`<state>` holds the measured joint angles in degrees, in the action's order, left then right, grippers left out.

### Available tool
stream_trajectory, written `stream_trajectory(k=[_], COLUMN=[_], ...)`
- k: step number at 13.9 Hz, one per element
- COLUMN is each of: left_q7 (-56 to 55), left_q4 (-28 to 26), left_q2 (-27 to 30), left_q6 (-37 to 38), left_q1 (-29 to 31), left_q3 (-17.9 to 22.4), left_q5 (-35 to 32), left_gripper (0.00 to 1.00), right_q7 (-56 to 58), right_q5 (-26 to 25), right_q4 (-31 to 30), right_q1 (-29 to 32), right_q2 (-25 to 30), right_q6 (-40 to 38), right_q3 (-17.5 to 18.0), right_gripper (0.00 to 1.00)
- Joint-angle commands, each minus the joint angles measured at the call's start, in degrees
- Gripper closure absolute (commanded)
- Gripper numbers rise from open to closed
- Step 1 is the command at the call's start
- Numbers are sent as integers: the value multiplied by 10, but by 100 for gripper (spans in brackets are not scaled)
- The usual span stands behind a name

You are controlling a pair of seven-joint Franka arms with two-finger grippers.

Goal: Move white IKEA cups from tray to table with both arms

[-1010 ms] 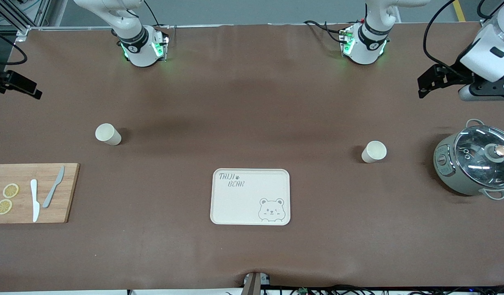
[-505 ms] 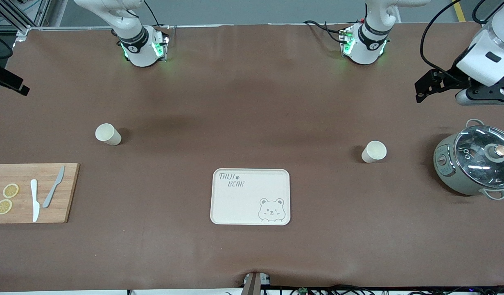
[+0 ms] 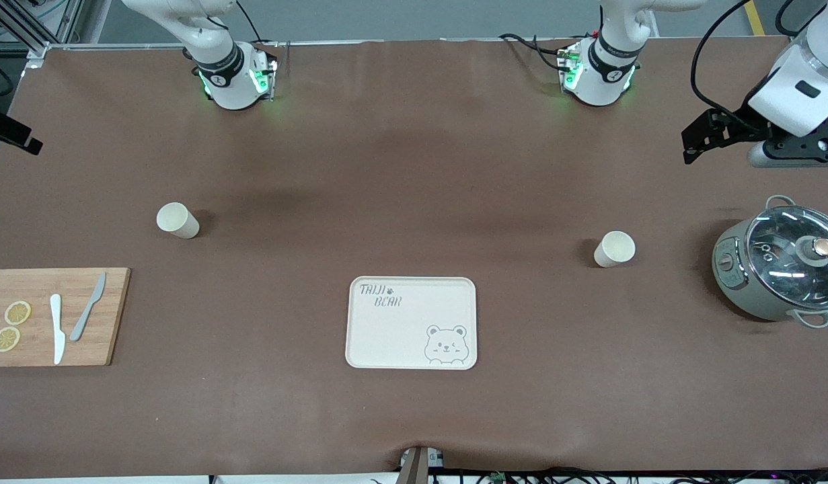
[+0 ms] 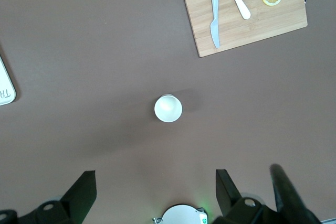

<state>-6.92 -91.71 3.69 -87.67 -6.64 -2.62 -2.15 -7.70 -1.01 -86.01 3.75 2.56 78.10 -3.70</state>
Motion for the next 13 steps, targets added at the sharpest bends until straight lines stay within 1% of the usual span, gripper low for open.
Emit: stream_trajectory(k=[1,5,13], left_q7=[9,7,8], left_q4=[-11,5,18], left_q2=[9,-6,-4], left_q6=[-3,-2,14], left_q1=[4,4,6], left_q3=[1,2,3], left_q5=[10,9,10], left_gripper=[0,0,0], right_q7=[-11,-11,-11], right_q5=[-3,-3,-3], right_q4=[5,5,6], right_q1=[8,7,8], right_q2=[0,0,-1], right_q6=[-7,-8,-7], right_q3=[5,6,5], right_gripper=[0,0,0])
